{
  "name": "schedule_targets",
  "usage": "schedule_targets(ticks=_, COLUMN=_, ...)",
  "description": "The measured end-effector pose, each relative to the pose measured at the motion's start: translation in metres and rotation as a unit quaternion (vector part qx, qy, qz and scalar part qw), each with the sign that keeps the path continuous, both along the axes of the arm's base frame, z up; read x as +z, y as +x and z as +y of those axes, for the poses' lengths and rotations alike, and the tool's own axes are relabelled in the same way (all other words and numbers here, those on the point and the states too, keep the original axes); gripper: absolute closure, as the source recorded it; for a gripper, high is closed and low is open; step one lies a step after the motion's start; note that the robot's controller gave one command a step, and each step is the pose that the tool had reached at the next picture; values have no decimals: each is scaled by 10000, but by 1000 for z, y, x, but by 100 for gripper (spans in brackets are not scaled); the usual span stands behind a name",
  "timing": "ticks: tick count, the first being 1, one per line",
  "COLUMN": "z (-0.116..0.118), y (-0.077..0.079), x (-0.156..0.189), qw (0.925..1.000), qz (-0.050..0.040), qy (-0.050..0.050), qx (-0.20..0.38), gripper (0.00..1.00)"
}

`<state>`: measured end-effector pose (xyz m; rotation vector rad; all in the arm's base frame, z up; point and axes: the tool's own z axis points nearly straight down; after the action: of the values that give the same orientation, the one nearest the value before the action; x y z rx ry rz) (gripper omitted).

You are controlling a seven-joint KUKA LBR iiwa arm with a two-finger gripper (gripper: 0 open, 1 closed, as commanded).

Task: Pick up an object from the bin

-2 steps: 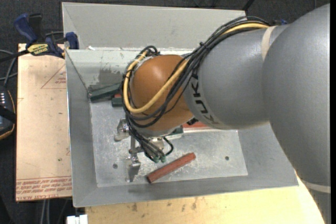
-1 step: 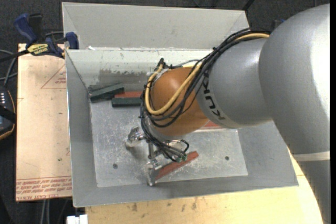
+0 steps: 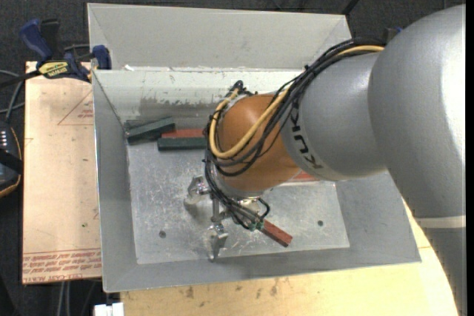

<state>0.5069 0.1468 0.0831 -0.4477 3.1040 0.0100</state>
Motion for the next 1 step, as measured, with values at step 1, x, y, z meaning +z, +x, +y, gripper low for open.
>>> schedule_targets(ticks=1, z=-24, y=23, x=20, qw=9999, qz=19, qy=-27, qx=114, gripper=0)
